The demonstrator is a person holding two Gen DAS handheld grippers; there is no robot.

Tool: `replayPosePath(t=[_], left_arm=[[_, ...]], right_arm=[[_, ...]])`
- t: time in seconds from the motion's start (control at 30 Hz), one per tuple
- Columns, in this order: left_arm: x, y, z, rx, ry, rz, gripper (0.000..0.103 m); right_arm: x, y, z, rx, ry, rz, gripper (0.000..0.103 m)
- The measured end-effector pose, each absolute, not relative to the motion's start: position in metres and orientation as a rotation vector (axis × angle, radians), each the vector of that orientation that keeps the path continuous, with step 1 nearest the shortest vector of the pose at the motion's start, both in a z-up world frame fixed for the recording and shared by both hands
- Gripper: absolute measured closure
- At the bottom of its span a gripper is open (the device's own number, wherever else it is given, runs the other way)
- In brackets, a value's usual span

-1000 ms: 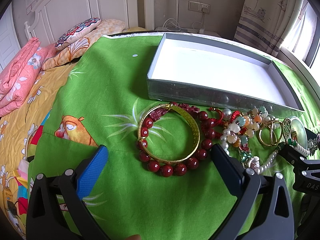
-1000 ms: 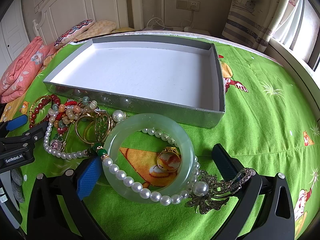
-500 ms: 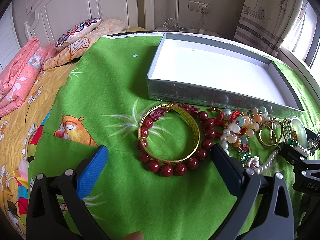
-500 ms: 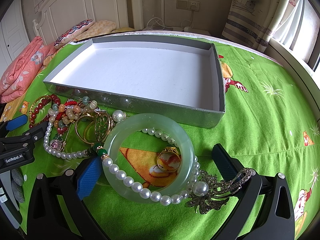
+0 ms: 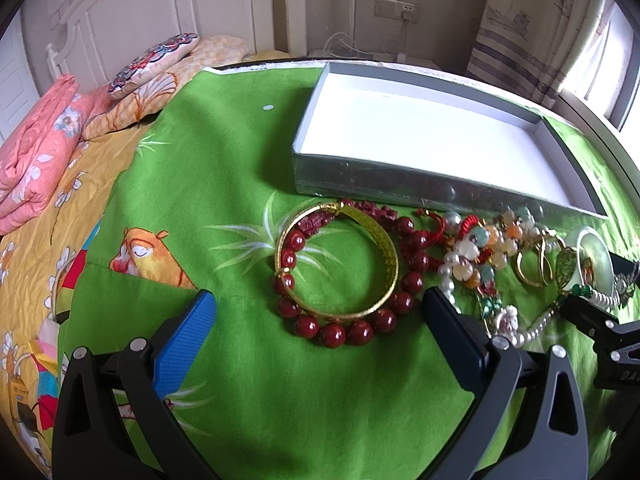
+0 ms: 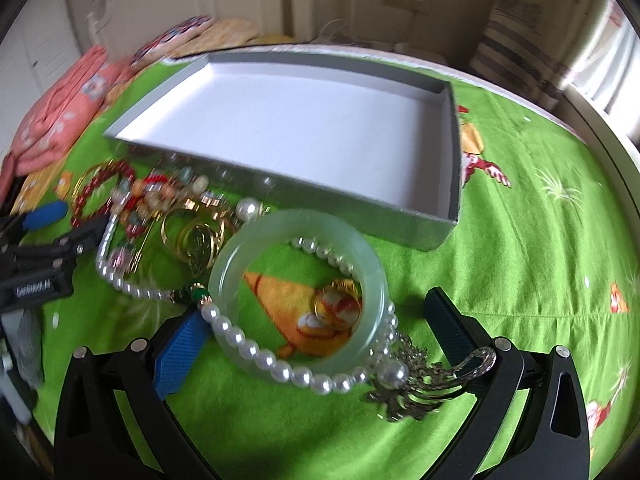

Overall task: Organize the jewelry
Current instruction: 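Grasp the pale green jade bangle with the right gripper and lift it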

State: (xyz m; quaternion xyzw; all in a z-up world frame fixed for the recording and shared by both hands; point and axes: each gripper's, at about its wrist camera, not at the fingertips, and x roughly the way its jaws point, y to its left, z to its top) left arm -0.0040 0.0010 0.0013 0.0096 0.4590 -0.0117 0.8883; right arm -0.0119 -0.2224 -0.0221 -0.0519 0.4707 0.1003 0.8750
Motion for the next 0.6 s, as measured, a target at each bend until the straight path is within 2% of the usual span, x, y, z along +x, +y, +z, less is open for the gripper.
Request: replayPosePath(t=[0.37, 0.6], left_arm=[[-0.04, 0.013, 0.0, 0.024, 0.959, -0.042, 0.002], [-0.061, 0.022, 0.0, -0.011, 0.935, -0.048, 0.002]], right_arm=[[-0.048, -0.232, -0.02, -0.078, 0.942, 0.329, 0.004], [-0.08, -0.227, 0.001, -0.14, 0.736, 0.366, 0.007]])
